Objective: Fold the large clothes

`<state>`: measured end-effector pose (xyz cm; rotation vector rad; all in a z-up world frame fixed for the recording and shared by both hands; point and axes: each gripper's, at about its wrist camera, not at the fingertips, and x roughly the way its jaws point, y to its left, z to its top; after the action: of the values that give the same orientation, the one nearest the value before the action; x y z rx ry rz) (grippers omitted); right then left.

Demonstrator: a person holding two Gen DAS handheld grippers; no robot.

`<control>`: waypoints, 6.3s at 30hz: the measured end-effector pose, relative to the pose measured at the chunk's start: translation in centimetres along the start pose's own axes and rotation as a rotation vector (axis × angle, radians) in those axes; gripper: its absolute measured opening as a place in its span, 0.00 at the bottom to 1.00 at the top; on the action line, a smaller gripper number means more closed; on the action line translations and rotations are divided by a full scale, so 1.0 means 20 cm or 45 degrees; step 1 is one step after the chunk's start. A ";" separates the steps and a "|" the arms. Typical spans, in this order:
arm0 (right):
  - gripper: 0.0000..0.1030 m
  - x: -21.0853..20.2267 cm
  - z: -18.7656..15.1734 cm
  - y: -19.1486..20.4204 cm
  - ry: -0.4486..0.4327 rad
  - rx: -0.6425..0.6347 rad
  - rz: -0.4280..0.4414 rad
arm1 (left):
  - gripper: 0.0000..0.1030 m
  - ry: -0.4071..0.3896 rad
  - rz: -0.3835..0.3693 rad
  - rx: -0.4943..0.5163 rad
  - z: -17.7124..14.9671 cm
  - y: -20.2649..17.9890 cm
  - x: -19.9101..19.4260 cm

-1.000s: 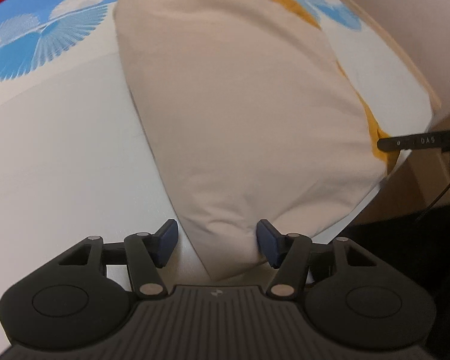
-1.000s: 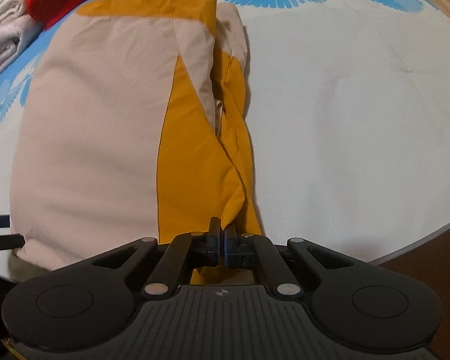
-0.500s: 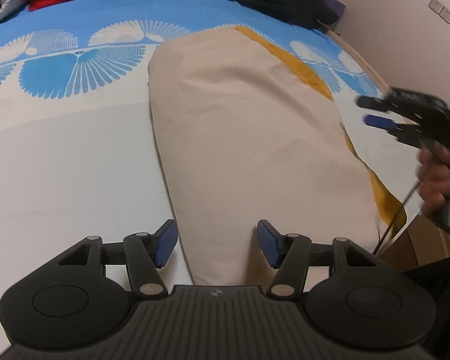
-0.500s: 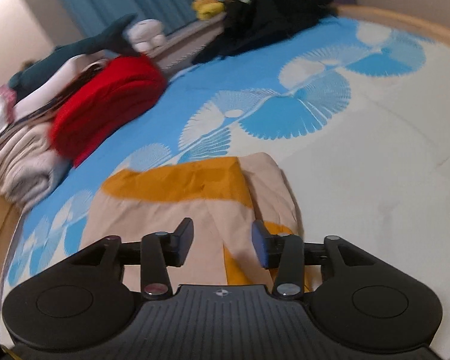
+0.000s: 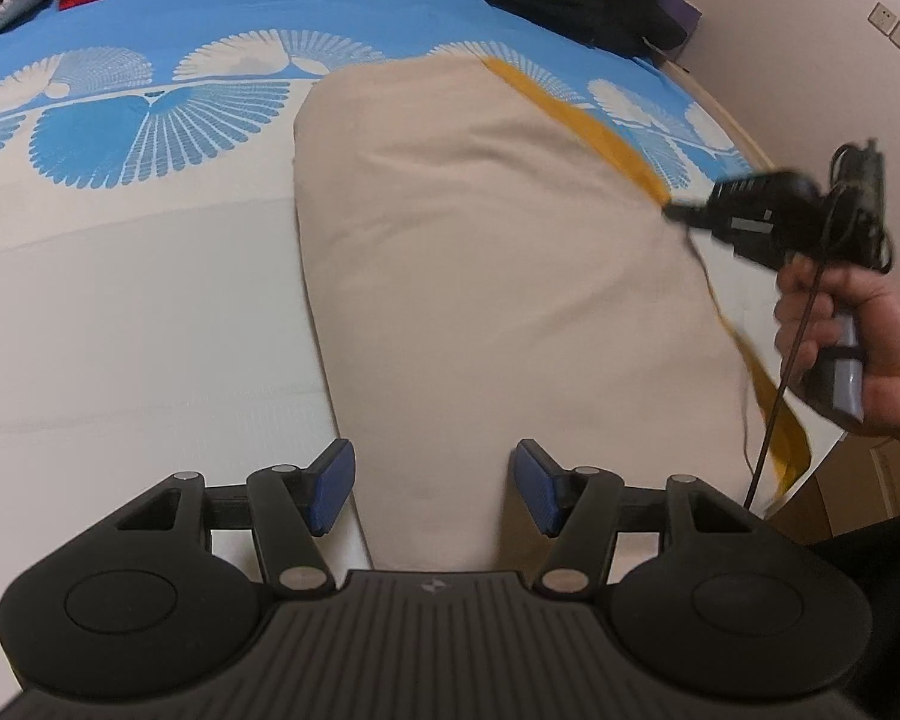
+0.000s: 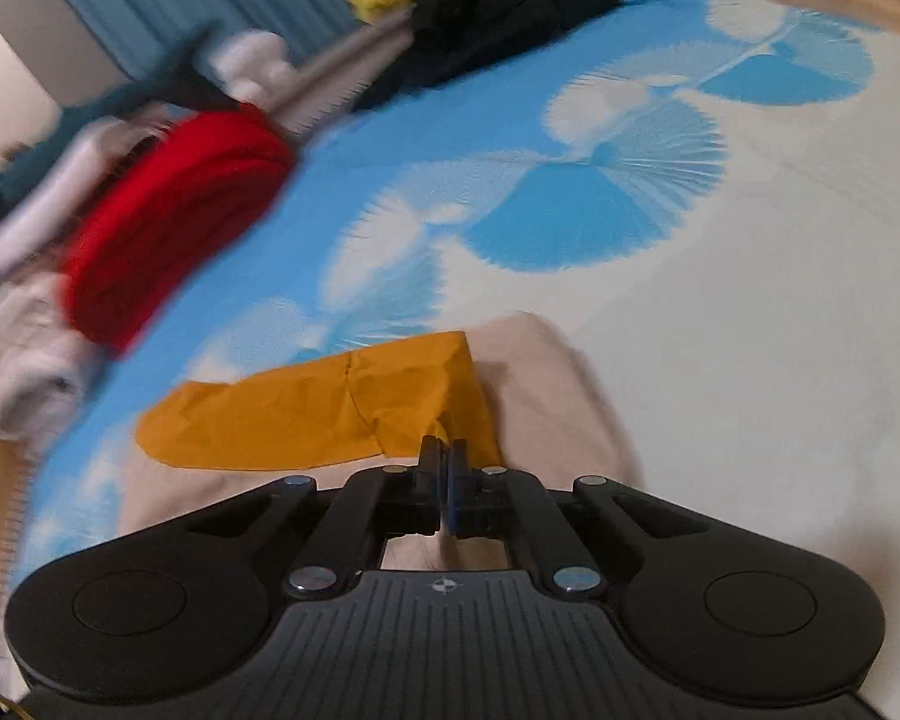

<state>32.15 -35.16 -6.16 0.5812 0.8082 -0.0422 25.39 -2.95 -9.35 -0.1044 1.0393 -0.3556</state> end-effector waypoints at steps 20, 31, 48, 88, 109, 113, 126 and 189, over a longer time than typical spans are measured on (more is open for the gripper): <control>0.63 -0.15 -0.20 -0.07 0.311 -0.220 0.034 | 0.74 0.013 -0.181 -0.338 0.16 0.24 0.05; 0.53 -0.12 -0.26 -0.12 0.408 -0.180 0.073 | 0.86 0.087 -0.410 -0.692 0.34 0.52 0.47; 0.03 -0.13 -0.26 0.13 0.235 -0.223 0.084 | 0.31 -0.254 -0.294 -0.285 0.68 0.33 0.20; 0.28 -0.34 -0.44 0.75 0.045 -0.689 -0.046 | 0.99 -0.341 0.391 0.055 0.21 0.56 -0.52; 0.69 -1.32 -1.09 0.61 -0.251 -0.639 0.055 | 1.00 -0.706 0.456 0.004 -0.79 -0.20 -1.18; 0.69 -1.31 -1.14 0.67 -0.254 -0.716 0.048 | 1.00 -0.681 0.446 -0.066 -0.74 -0.12 -1.13; 0.69 -1.20 -1.17 0.75 -0.230 -0.763 0.032 | 1.00 -0.643 0.462 -0.126 -0.68 -0.04 -1.07; 0.69 -1.19 -1.18 0.80 -0.252 -0.822 0.040 | 1.00 -0.692 0.390 -0.017 -0.68 -0.04 -1.03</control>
<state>3.66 -13.95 5.08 -0.0225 0.5740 0.1829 4.24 4.23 0.91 -0.0475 0.5065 -0.0324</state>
